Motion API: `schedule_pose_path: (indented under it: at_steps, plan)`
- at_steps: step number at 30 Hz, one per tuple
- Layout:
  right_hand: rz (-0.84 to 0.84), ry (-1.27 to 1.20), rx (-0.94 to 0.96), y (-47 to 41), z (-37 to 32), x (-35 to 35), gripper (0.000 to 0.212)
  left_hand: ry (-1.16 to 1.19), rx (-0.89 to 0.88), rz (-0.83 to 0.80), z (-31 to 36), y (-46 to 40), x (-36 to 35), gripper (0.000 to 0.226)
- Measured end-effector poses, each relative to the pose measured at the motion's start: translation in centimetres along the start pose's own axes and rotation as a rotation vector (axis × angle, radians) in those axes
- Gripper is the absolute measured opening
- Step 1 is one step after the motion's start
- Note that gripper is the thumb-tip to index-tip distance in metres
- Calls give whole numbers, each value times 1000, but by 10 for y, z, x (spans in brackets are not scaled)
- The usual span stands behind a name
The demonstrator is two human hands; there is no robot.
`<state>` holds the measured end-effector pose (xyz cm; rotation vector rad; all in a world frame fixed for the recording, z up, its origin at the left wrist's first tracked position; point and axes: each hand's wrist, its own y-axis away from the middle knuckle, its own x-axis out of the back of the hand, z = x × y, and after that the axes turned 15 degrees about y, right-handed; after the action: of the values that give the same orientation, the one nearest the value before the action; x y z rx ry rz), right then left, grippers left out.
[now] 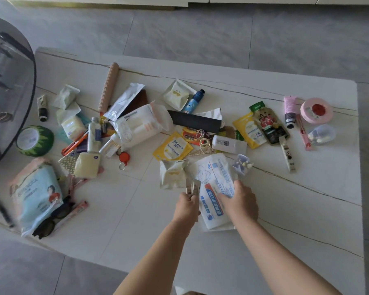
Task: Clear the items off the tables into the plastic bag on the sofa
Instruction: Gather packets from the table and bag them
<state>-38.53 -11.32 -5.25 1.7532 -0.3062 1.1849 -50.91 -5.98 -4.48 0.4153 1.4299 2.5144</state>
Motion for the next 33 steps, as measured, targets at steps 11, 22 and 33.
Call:
schedule_pose_path:
  at_steps: [11,22,33]
  plan:
    - [-249,-376,-33,28,-3,29,17,192,25,61,6,54,47,10]
    - [-533,-518,245,141,-72,105,21,605,6,220,36,191,156,11]
    - [-818,-353,632,323,-216,114,24,1054,-100,528,-33,351,318,7]
